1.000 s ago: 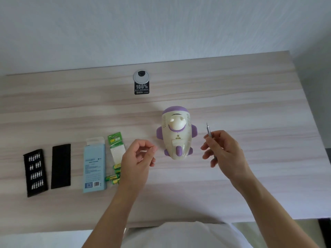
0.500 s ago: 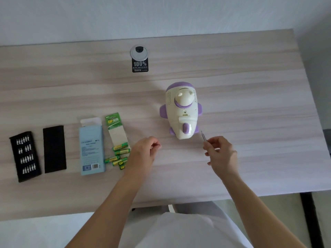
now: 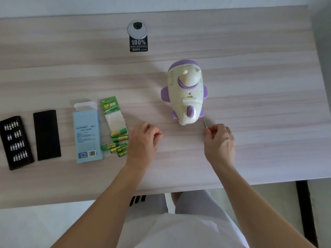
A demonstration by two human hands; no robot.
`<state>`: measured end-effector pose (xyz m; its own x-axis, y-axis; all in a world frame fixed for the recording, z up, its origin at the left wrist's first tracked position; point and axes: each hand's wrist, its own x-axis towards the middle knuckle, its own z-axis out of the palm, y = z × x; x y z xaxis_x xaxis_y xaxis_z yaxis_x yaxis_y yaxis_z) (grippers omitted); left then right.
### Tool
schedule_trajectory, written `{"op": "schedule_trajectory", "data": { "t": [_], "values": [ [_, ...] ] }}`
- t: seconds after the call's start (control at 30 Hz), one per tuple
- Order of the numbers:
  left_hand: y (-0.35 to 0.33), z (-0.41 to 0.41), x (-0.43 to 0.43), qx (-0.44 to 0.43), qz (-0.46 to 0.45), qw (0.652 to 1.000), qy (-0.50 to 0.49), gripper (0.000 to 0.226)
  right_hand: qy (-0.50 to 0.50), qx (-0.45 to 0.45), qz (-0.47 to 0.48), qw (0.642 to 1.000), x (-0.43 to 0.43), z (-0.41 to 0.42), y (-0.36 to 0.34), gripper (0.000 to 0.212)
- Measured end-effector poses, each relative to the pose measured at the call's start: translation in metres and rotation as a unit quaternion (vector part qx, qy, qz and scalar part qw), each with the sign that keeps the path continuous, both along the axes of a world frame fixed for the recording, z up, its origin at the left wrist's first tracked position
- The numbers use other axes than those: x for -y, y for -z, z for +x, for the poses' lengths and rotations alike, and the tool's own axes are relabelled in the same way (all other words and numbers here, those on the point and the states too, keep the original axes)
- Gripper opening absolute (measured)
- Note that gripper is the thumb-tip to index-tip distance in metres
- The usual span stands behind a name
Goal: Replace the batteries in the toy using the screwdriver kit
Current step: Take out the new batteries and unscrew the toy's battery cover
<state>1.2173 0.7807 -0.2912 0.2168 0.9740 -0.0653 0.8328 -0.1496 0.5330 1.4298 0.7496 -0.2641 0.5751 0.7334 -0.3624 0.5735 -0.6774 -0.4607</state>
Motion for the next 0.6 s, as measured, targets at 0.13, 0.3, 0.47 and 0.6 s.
{"op": "schedule_trajectory", "data": {
  "t": [0.13,0.3,0.47,0.6],
  "values": [
    [0.001,0.000,0.000,0.025,0.006,1.000,0.002,0.010,-0.010,0.007,0.007,1.000,0.000,0.000,0.002,0.016],
    [-0.002,0.000,-0.002,0.075,-0.010,0.997,-0.017,0.002,-0.013,0.000,0.025,1.000,0.001,0.003,0.007,0.016],
    [-0.018,-0.006,-0.007,0.072,-0.022,0.996,-0.052,0.003,-0.031,-0.022,0.017,0.999,0.003,0.012,0.001,0.017],
    [-0.043,-0.012,-0.013,0.069,-0.041,0.994,-0.077,0.005,-0.050,-0.024,0.057,0.997,-0.001,0.026,-0.023,0.010]
  ]
}}
